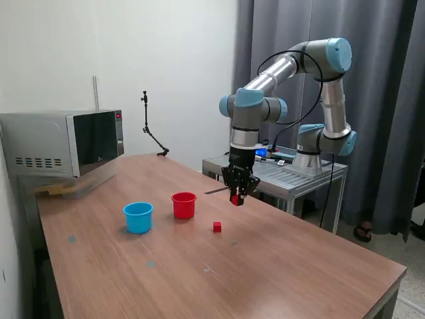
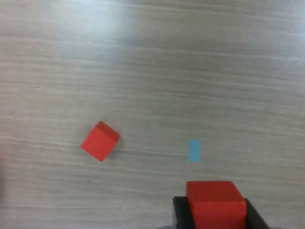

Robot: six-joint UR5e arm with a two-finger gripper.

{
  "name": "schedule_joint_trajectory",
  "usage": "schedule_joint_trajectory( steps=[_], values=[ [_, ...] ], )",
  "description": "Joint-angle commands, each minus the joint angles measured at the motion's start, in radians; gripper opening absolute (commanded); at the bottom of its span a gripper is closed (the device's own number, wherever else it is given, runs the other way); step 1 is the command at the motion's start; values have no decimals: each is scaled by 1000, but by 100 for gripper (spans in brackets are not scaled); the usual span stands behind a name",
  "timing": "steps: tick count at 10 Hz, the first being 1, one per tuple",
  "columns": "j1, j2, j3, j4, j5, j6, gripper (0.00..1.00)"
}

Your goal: Place red objects in the red bin, and blue objects in the blue bin.

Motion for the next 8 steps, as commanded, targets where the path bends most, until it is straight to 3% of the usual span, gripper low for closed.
schedule_joint_trajectory(
  steps=[1, 4, 8],
  values=[
    [-15, -37, 2, 25, 0, 0, 0],
    [-56, -66, 12, 60, -3, 0, 0],
    [-163, -85, 22, 62, -1, 3, 0]
  ],
)
